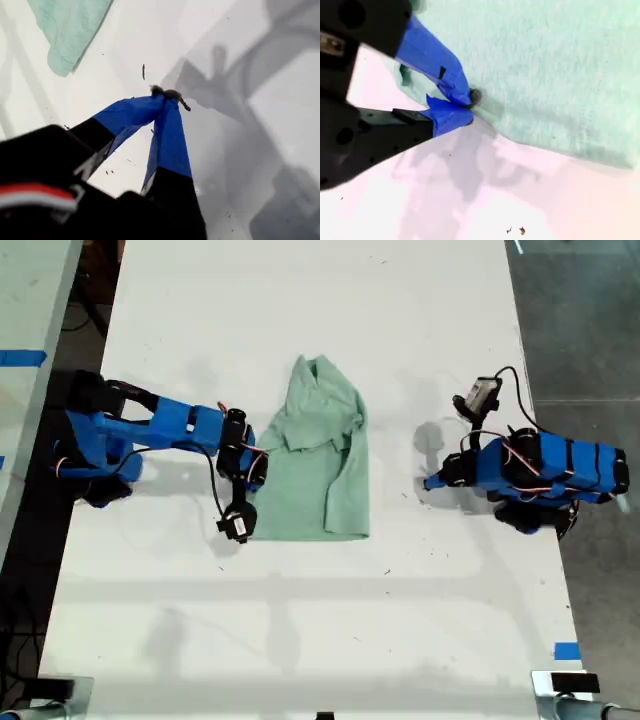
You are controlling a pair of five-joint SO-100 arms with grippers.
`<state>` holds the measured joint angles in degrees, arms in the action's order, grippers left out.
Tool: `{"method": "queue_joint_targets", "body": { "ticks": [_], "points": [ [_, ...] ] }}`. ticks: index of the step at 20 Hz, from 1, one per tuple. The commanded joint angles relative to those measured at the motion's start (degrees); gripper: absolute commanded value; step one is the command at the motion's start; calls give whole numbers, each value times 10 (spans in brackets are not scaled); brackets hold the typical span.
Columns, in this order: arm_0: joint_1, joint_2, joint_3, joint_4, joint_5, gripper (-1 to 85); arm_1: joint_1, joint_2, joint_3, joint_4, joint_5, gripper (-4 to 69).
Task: Fold t shirt
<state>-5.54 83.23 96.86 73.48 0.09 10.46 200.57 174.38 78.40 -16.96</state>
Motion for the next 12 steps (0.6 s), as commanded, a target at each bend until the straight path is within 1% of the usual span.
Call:
{"method": "queue_joint_targets", "body": {
  "ticks": [1,2,3,6,7,8,9,12],
  "points": [
    [10,9,-38,18,-13,23,1,7,26,1,-1,-18],
    [11,8,-34,21,-18,91,1,7,26,1,-1,-18],
    [13,1,-34,22,-18,124,1,7,26,1,-2,-18],
    [20,-39,-34,18,-26,147,1,7,26,1,-1,-18],
    [21,-53,-34,12,-27,144,1,7,26,1,-1,-18],
    [22,-63,-35,6,-27,105,1,7,26,1,-1,-18],
    [21,-69,-35,4,-30,9,1,7,26,1,-1,-18],
    [18,-63,-54,22,-33,1,1,7,26,1,-1,-18]
  ]
}}
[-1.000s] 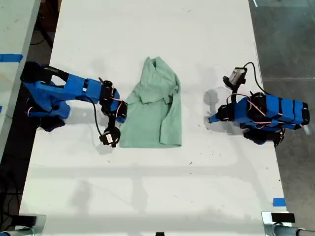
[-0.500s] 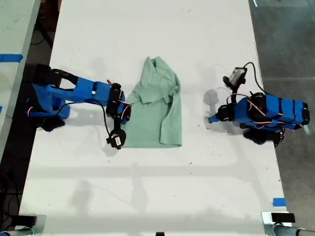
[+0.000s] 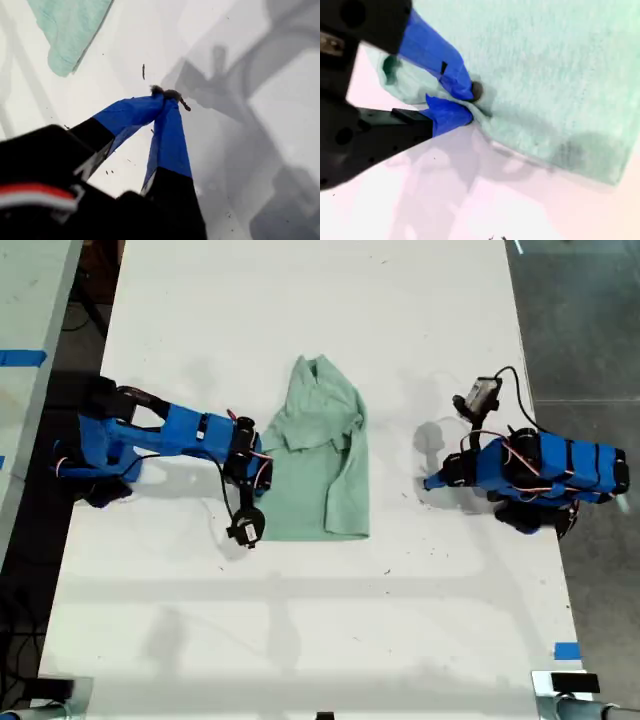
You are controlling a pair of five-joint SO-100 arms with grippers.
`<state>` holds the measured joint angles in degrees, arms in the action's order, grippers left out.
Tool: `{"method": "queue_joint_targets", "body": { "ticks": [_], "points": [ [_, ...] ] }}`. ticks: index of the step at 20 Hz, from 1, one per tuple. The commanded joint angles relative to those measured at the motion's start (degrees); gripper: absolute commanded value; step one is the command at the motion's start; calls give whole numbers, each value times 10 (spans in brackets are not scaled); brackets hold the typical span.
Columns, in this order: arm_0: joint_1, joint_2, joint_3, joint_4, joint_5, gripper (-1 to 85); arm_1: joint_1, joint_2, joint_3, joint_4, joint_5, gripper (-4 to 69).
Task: Fold t shirt
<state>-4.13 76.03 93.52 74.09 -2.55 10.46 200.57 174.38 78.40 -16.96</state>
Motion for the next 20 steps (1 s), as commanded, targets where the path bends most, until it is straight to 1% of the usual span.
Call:
{"method": "queue_joint_targets", "body": {
  "ticks": [1,5,6,10,11,13,16,18,20],
  "points": [
    [2,13,-41,36,-5,1,1,7,26,1,-1,-18],
    [1,-4,-216,155,12,1,2,7,26,1,-1,-18],
    [0,-7,-256,169,22,1,2,7,26,1,-2,-18],
    [-18,7,-334,170,55,1,2,7,26,1,-2,-18],
    [-19,1,-361,163,66,1,2,7,26,1,-2,-18],
    [-25,-19,-389,119,87,1,3,7,26,1,-2,-18],
    [-30,-63,-392,20,113,1,3,7,26,1,-2,-18],
    [-30,-99,-393,-34,116,1,3,7,26,1,-3,-18],
    [-27,-130,-393,-69,113,3,3,7,26,1,-4,-18]
  ]
}}
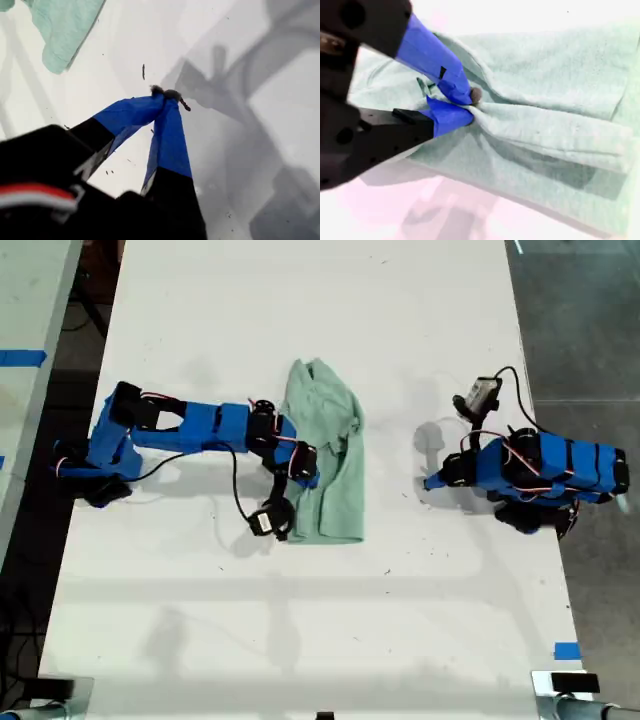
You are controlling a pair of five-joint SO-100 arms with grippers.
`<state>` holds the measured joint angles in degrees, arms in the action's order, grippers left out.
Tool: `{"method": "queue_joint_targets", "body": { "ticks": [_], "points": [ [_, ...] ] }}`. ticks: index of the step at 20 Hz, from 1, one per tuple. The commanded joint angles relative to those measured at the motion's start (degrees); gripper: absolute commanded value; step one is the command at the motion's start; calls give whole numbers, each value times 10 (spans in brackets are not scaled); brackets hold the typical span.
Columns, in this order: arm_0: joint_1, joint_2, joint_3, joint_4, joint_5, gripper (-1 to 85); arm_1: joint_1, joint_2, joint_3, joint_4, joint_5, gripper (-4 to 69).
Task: Fold t shirt
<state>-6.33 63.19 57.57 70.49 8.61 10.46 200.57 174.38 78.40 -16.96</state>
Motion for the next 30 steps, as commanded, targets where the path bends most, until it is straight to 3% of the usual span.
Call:
{"method": "queue_joint_targets", "body": {
  "ticks": [1,6,7,10,12,15,17,21,23,26,28,30],
  "points": [
    [-4,-14,-33,-48,1,23,3,7,26,1,-4,-18],
    [1,-13,-33,-71,19,184,3,7,26,1,-4,-18],
    [1,3,-33,-68,26,184,3,7,26,0,-4,-18],
    [3,92,-33,-17,38,152,2,7,26,0,-4,-18],
    [4,189,-27,40,20,3,2,7,26,0,-4,-18],
    [4,367,21,133,-7,1,2,7,26,0,-4,-18],
    [-6,520,129,153,-20,1,2,7,26,0,-4,-18],
    [-64,934,549,68,-42,1,3,7,26,0,-4,-18],
    [-61,1085,719,32,-65,1,4,7,26,0,-4,-18],
    [-33,1262,974,-72,-68,1,4,7,26,0,-2,-18],
    [-54,1438,1150,-82,-42,1,2,7,26,0,0,-18],
    [-72,1435,1220,-89,-18,1,1,7,26,1,0,-18]
  ]
}}
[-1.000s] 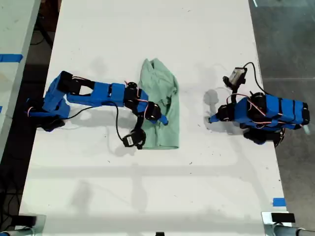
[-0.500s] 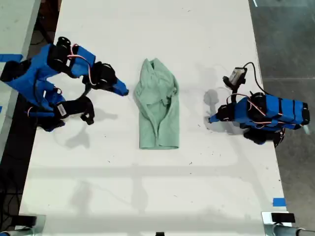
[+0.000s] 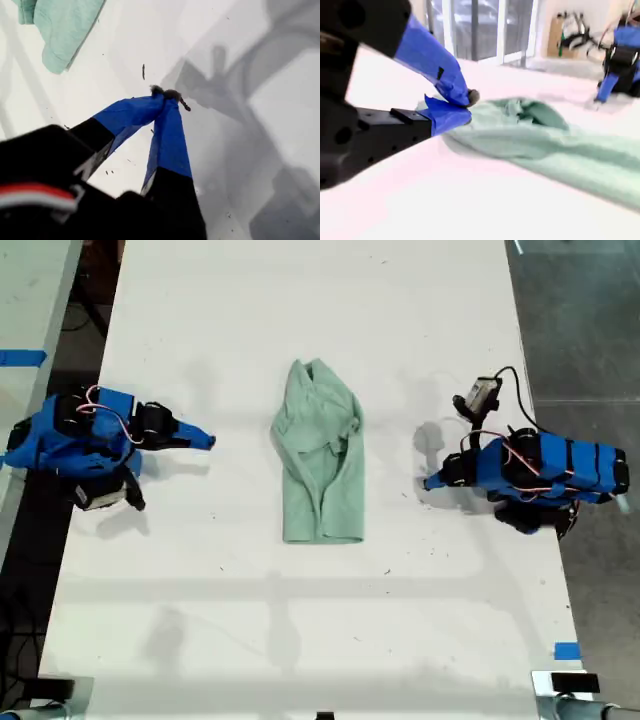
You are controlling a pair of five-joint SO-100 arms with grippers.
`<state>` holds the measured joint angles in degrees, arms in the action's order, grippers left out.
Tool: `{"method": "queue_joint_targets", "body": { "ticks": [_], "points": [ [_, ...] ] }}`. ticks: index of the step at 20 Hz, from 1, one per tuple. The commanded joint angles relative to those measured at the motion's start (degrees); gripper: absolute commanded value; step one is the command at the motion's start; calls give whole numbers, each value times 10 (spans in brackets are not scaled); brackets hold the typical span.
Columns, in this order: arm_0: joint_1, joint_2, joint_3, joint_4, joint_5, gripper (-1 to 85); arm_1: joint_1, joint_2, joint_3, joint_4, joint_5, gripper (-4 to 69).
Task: Fold t shirt
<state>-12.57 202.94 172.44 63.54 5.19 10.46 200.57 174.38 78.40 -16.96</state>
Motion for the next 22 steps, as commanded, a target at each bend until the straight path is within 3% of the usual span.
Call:
{"method": "queue_joint_targets", "body": {
  "ticks": [1,22],
  "points": [
    [-4,36,72,-15,13,1,0,7,26,1,0,-18],
    [-17,37,69,1,11,1,-3,7,26,2,3,-18]
  ]
}}
